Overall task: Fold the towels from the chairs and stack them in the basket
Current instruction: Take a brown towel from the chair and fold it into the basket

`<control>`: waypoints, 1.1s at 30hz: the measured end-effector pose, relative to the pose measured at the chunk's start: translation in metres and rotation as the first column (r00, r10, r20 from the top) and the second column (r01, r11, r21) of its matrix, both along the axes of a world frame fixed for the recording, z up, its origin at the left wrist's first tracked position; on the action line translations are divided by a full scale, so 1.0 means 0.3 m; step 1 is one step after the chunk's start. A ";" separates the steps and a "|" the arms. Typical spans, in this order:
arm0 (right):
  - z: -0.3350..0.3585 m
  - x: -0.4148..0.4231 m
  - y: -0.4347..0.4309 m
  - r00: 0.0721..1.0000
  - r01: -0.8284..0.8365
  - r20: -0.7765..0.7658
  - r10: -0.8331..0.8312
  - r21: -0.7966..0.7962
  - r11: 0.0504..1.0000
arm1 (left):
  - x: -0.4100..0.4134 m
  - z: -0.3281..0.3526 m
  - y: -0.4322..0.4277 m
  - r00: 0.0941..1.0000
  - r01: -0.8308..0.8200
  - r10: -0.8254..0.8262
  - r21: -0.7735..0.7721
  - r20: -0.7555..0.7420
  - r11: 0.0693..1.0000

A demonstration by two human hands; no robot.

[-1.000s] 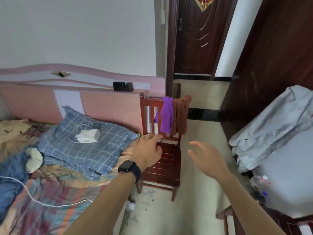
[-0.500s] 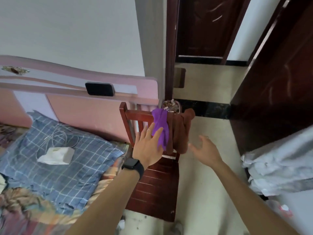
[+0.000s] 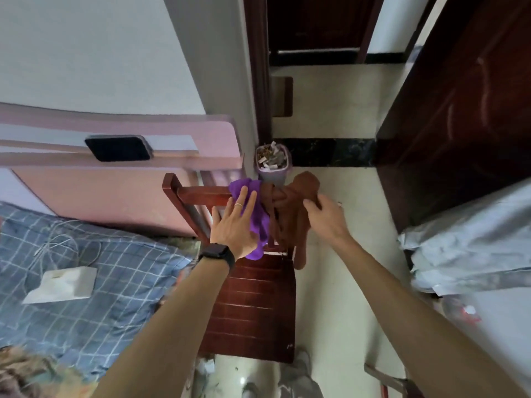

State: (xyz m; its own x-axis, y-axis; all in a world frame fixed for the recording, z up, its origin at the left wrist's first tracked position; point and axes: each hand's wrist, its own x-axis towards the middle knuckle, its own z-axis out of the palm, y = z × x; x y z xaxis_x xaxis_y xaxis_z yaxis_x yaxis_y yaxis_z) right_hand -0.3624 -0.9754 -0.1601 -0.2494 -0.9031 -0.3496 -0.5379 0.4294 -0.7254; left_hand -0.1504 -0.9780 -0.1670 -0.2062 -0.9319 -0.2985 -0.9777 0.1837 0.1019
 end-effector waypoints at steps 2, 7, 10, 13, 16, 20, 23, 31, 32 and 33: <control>0.144 -0.009 0.010 0.997 0.072 0.042 -0.066 -0.140 0.988 | 0.010 0.030 -0.002 0.999 0.019 -0.019 0.022 0.032 1.000; 0.634 -0.012 0.095 0.939 0.334 0.277 -0.202 -0.610 0.719 | 0.033 0.158 -0.015 0.999 0.029 -0.032 0.104 0.034 0.994; 0.802 -0.015 0.201 0.906 0.420 0.358 -0.224 -0.698 0.580 | 0.020 0.252 0.032 0.996 0.035 -0.031 0.042 -0.085 0.999; 0.804 0.001 0.320 0.888 0.446 0.398 -0.232 -0.618 0.647 | -0.016 0.338 0.149 0.936 0.050 -0.050 -0.009 -0.349 0.999; 0.730 0.029 0.452 0.827 0.507 0.505 -0.248 -0.480 0.716 | -0.065 0.424 0.309 0.806 0.088 -0.063 0.014 -0.589 0.996; 0.604 0.048 0.630 0.692 0.531 0.676 -0.256 -0.235 0.814 | -0.101 0.452 0.524 0.700 0.199 -0.030 0.155 -0.714 0.968; 0.489 0.009 0.763 0.599 0.513 0.742 -0.301 -0.067 0.856 | -0.104 0.354 0.668 0.715 0.214 0.007 0.228 -0.699 0.950; 0.140 -0.075 1.221 0.511 0.184 0.765 -0.391 0.346 0.920 | -0.154 0.164 1.019 0.615 0.025 0.266 0.356 -0.742 0.934; 0.099 -0.070 1.269 0.491 0.127 0.786 -0.376 0.362 0.923 | -0.170 0.153 1.052 0.608 0.031 0.285 0.381 -0.741 0.924; 0.072 -0.064 1.316 0.462 0.082 0.808 -0.364 0.370 0.925 | -0.183 0.143 1.086 0.591 0.042 0.337 0.445 -0.733 0.894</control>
